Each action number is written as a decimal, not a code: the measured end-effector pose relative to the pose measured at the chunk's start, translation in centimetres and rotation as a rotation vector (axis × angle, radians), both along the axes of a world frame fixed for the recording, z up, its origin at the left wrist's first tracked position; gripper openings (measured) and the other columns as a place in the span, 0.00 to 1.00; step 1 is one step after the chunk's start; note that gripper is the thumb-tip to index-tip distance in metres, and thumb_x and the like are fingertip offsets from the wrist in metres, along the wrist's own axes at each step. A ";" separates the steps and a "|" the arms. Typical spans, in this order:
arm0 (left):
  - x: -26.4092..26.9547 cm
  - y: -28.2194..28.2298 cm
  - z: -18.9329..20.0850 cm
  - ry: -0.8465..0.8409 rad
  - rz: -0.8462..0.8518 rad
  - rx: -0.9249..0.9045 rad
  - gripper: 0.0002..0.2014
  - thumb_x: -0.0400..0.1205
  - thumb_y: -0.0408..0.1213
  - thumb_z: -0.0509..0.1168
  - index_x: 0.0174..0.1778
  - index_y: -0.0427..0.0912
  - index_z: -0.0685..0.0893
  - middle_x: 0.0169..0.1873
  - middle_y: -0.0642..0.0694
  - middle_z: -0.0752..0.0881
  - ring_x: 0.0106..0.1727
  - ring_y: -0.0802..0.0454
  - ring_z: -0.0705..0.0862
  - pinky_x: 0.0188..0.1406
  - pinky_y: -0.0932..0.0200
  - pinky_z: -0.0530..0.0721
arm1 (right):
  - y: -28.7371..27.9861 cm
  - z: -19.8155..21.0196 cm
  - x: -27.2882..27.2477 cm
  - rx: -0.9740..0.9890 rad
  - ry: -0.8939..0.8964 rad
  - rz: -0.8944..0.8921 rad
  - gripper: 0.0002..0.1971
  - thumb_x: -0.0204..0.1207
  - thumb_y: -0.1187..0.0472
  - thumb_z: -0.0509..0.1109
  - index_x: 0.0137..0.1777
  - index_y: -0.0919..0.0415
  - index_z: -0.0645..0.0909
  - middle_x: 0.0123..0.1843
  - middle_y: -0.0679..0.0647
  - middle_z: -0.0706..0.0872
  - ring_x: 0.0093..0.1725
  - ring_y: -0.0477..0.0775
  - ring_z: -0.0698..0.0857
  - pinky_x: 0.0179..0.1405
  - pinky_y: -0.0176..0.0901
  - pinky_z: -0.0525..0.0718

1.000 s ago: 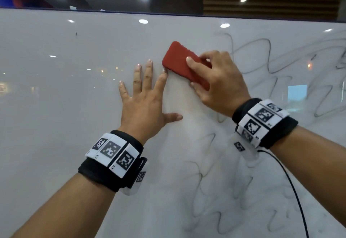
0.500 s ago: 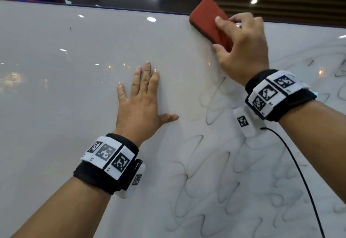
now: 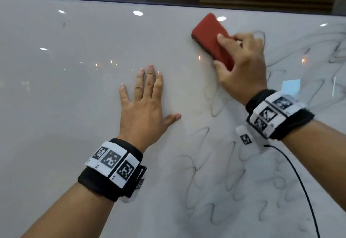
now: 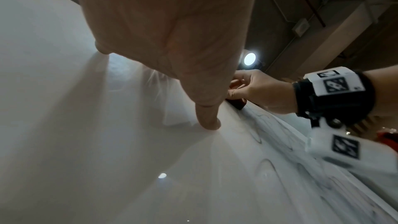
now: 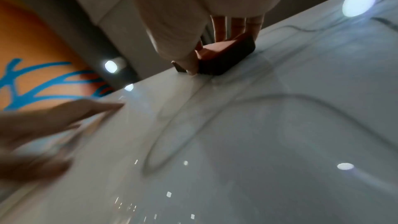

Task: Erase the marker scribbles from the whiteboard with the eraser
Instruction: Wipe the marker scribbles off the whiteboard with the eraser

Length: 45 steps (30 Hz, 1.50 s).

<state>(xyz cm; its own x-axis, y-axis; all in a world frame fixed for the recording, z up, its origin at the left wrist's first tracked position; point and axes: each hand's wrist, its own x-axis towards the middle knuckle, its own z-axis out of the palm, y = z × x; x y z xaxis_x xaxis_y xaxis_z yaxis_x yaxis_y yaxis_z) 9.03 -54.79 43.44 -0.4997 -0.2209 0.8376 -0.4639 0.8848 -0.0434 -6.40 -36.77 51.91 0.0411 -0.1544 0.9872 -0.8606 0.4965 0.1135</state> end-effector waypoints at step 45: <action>0.3 -0.6 -11.7 -0.016 0.000 -0.010 0.45 0.83 0.71 0.44 0.88 0.47 0.38 0.88 0.44 0.42 0.88 0.43 0.42 0.80 0.24 0.47 | -0.5 -15.7 1.2 0.223 0.149 0.113 0.19 0.77 0.55 0.77 0.66 0.62 0.85 0.62 0.67 0.84 0.55 0.65 0.76 0.53 0.60 0.82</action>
<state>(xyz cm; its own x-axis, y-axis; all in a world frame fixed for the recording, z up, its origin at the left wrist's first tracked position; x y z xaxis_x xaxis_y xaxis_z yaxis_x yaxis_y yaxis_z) 9.36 -55.40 31.77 -0.5134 -0.2121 0.8315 -0.4628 0.8844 -0.0602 -5.19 -37.25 36.18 0.2121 -0.3534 0.9111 -0.8747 0.3471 0.3383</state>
